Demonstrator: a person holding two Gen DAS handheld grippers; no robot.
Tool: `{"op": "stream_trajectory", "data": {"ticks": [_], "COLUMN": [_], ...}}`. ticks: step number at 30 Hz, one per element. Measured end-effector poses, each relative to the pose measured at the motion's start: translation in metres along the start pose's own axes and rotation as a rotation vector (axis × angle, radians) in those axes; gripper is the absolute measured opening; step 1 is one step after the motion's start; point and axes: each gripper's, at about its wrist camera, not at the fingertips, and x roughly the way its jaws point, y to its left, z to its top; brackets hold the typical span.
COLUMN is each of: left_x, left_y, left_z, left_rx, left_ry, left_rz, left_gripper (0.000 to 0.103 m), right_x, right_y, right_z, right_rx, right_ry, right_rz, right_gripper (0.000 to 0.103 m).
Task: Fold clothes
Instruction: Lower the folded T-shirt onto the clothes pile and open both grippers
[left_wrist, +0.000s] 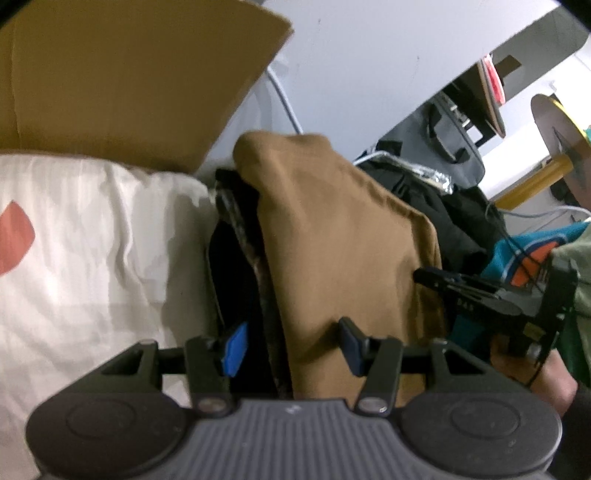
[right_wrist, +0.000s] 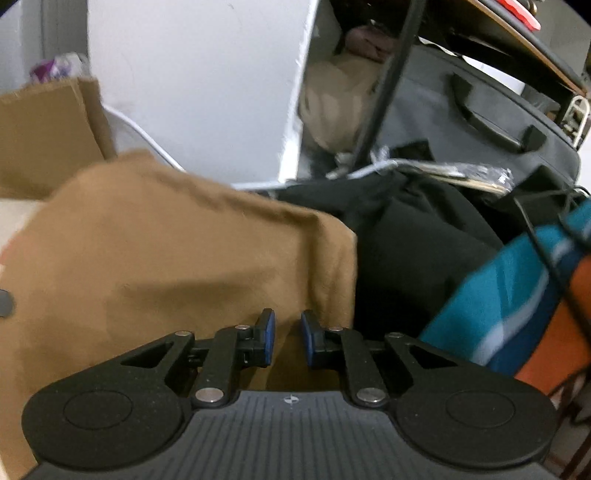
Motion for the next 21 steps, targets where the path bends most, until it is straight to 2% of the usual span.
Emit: {"op": "stream_trajectory", "data": {"ticks": [6,13,18,21], "left_x": [-0.006,-0.013,-0.012,-0.012], "left_y": [0.002,-0.004,-0.008,-0.003], "left_z": [-0.016,-0.039,-0.057,-0.067], "left_rx": [-0.002,0.023,0.027,-0.005], "left_ry": [0.012,0.037,0.046,0.061], "left_rz": [0.003,-0.008,-0.024,-0.040], "left_gripper": [0.057,0.057,0.057,0.057], "right_x": [-0.015,-0.053,-0.061,-0.059], "right_y": [0.003,0.004,0.006,0.006], "right_z": [-0.015,-0.038,-0.063,-0.076], "right_rx": [-0.035,0.014,0.048,0.052], "right_ry": [-0.016,-0.050,-0.023,0.005], "right_rz": [-0.047,0.019,0.033,0.042], "right_gripper": [0.015,0.016,0.016,0.016]}}
